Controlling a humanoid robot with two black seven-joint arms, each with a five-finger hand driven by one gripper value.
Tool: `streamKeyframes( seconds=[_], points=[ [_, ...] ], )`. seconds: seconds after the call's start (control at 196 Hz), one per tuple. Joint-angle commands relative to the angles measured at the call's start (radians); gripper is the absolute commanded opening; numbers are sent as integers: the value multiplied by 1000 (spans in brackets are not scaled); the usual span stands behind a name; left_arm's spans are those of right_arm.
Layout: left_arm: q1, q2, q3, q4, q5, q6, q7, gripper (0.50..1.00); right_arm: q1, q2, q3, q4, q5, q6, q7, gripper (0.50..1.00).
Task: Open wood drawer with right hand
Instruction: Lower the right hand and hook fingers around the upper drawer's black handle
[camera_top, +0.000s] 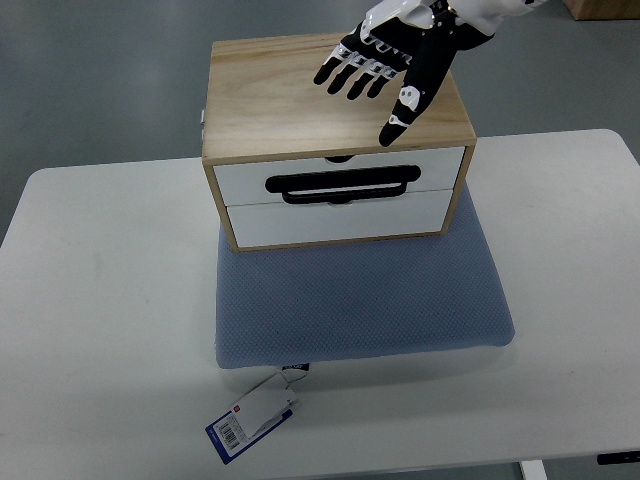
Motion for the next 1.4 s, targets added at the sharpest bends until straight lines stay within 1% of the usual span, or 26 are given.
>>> streamKeyframes(
  seconds=[0.0,0.077,0.128,0.169,0.189,0.235,0.255,0.322,0.424,0.429,0.49,0.526,0.577,0.582,0.623,0.705,0.71,0.761,0.96,1.047,1.108,1.114,1.308,1.369,1.374,1.394],
  points=[
    [0,0,0,0,0,0,0,1000,-5,5,-1,3,-2,0,-2,928],
    [0,0,0,0,0,0,0,1000,-5,8,2,15,-5,0,-13,911],
    [0,0,0,0,0,0,0,1000,-3,33,2,23,-10,0,-16,877],
    [0,0,0,0,0,0,0,1000,-5,44,2,29,-11,0,-19,866],
    [0,0,0,0,0,0,0,1000,-5,50,2,34,-13,0,-28,856],
    [0,0,0,0,0,0,0,1000,-6,68,4,43,-23,0,-72,803],
    [0,0,0,0,0,0,0,1000,-8,76,4,48,-29,0,-92,797],
    [0,0,0,0,0,0,0,1000,-11,87,7,69,-37,-22,-123,797],
    [0,0,0,0,0,0,0,1000,-14,88,10,77,-46,-28,-126,803],
    [0,0,0,0,0,0,0,1000,-21,94,14,78,-59,-29,-128,813],
    [0,0,0,0,0,0,0,1000,-25,108,16,77,-65,-31,-128,832],
    [0,0,0,0,0,0,0,1000,-26,111,16,77,-66,-32,-128,856],
    [0,0,0,0,0,0,0,1000,-26,111,16,77,-66,-32,-128,856],
    [0,0,0,0,0,0,0,1000,-29,116,16,72,-68,-35,-128,866],
    [0,0,0,0,0,0,0,1000,-35,126,19,69,-71,-38,-128,889],
    [0,0,0,0,0,0,0,1000,-45,134,23,69,-74,-46,-129,895],
    [0,0,0,0,0,0,0,1000,-63,139,31,68,-86,-66,-129,901],
    [0,0,0,0,0,0,0,1000,-80,143,39,68,-100,-89,-129,907],
    [0,0,0,0,0,0,0,1000,-109,156,50,63,-105,-118,-131,909],
    [0,0,0,0,0,0,0,1000,-124,177,50,54,-105,-155,-132,907],
    [0,0,0,0,0,0,0,1000,-126,179,50,52,-105,-157,-132,907],
    [0,0,0,0,0,0,0,1000,-135,182,50,51,-105,-175,-132,907],
    [0,0,0,0,0,0,0,1000,-163,189,50,49,-105,-219,-132,907],
    [0,0,0,0,0,0,0,1000,-164,189,50,49,-105,-221,-132,907],
    [0,0,0,0,0,0,0,1000,-170,189,50,49,-106,-235,-132,907],
    [0,0,0,0,0,0,0,1000,-173,189,50,49,-106,-239,-132,907]
  ],
)
